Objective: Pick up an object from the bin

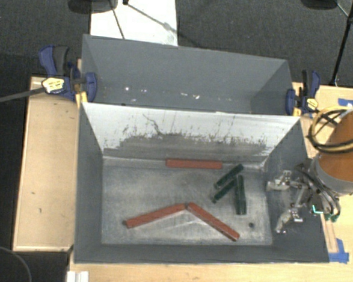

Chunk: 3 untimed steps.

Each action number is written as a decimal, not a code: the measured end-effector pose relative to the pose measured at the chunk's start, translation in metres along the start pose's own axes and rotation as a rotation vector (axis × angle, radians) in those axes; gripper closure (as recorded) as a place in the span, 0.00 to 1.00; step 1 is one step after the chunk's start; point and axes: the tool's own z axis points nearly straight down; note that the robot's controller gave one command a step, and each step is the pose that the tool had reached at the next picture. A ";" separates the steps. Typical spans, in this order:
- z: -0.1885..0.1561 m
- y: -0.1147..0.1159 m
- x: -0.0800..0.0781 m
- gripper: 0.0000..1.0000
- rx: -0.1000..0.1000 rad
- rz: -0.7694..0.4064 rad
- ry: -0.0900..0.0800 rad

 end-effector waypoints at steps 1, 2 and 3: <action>-0.004 0.000 -0.002 0.00 0.002 -0.005 -0.007; 0.050 0.045 -0.019 0.00 0.003 0.053 -0.015; 0.080 0.067 -0.017 0.00 -0.001 0.235 -0.007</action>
Offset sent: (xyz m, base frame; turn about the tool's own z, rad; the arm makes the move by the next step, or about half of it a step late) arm 0.0238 0.0713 -0.0822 0.0730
